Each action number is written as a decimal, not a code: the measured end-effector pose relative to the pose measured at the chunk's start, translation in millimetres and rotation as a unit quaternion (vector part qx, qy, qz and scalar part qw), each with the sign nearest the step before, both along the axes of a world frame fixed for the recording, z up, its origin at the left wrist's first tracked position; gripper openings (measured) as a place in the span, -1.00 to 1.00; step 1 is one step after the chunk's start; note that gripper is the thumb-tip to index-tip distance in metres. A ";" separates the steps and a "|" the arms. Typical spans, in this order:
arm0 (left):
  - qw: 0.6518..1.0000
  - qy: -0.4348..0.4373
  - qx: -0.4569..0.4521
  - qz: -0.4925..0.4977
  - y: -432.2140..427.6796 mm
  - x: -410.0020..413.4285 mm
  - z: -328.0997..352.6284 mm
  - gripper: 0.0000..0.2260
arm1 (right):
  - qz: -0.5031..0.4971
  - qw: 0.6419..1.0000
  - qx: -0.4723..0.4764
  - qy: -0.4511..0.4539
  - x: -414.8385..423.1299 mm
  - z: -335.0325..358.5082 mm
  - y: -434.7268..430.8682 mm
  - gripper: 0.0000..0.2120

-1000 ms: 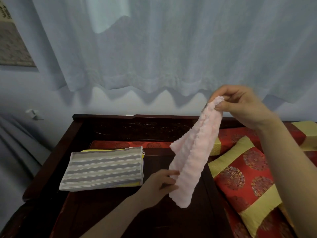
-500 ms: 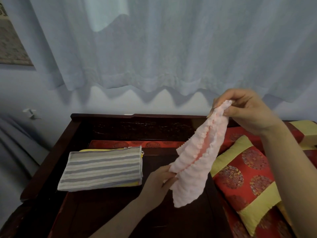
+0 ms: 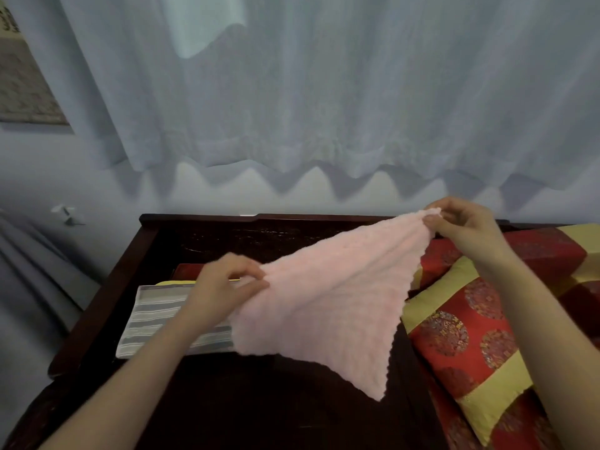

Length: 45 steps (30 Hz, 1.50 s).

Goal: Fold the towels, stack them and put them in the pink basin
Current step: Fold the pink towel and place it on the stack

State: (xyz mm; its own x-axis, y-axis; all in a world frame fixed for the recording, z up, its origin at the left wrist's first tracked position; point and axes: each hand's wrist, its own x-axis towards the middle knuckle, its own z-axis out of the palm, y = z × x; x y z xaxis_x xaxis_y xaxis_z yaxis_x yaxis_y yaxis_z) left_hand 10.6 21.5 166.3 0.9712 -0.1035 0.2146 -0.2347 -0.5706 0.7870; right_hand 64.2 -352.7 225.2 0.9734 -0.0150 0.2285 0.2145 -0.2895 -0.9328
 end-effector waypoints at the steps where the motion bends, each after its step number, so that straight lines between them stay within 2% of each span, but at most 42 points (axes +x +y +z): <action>1: 0.999 -0.015 0.029 -0.014 2.4 9.9 10.5 -0.75 | -0.031 1.000 -0.006 0.004 3.8 -4.7 -1.0 -0.85; 5: 0.994 -0.037 0.077 -0.072 -4.4 49.6 54.3 -0.88 | -0.123 0.992 0.035 0.016 15.1 -1.4 -5.0 -0.76; 8: 0.995 -0.041 0.065 -0.067 -13.7 79.0 70.5 -0.95 | -0.149 0.986 0.073 0.000 23.3 11.4 -8.5 -0.77; 10: 0.995 -0.049 0.057 -0.060 -22.1 97.5 78.4 -0.93 | -0.171 0.982 0.082 -0.025 31.2 20.8 -10.7 -0.77; 15: 0.993 -0.073 -0.067 -0.060 -46.7 122.6 98.1 -0.85 | -0.187 0.973 0.117 -0.069 33.5 33.7 -25.8 -0.73; 17: 0.992 -0.068 -0.068 -0.083 -50.1 119.3 88.7 -0.87 | -0.159 0.978 0.126 -0.055 24.0 20.9 -36.9 -0.73; 19: 0.993 -0.050 -0.025 -0.100 -51.2 111.5 62.3 -0.96 | -0.129 0.982 0.134 -0.024 11.4 -2.8 -47.1 -0.76; 22: 0.991 0.012 0.050 -0.125 -56.2 83.1 -6.5 -0.94 | -0.112 0.987 0.097 0.055 -13.7 -62.6 -56.9 -0.71; 24: 0.984 0.075 0.073 -0.141 -64.6 59.9 -62.9 -0.93 | -0.115 0.984 0.070 0.114 -28.2 -114.8 -62.3 -0.71; 27: 0.962 0.184 0.117 -0.164 -72.0 28.2 -150.9 -0.95 | -0.121 0.973 0.018 0.196 -46.7 -187.9 -61.7 -0.82; 30: 0.953 0.226 0.095 -0.176 -73.5 3.1 -227.3 -0.96 | -0.139 0.958 -0.009 0.249 -63.8 -254.9 -61.8 -0.82; 33: 0.971 0.168 0.113 -0.129 -81.0 -21.5 -283.5 -0.96 | -0.156 0.949 -0.001 0.273 -83.6 -302.7 -67.5 -0.84; 37: 0.978 0.189 0.077 0.037 -100.0 -43.5 -295.8 -0.86 | -0.147 0.944 0.014 0.294 -101.6 -336.1 -78.3 -0.82; 41: 0.941 0.289 -0.054 0.169 -104.7 -49.0 -289.1 -0.47 | -0.145 0.943 0.011 0.300 -110.5 -344.7 -85.1 -0.83; 45: 0.921 0.330 -0.083 0.191 -97.1 -48.7 -280.6 -0.33 | -0.142 0.945 0.005 0.295 -111.5 -347.7 -85.4 -0.84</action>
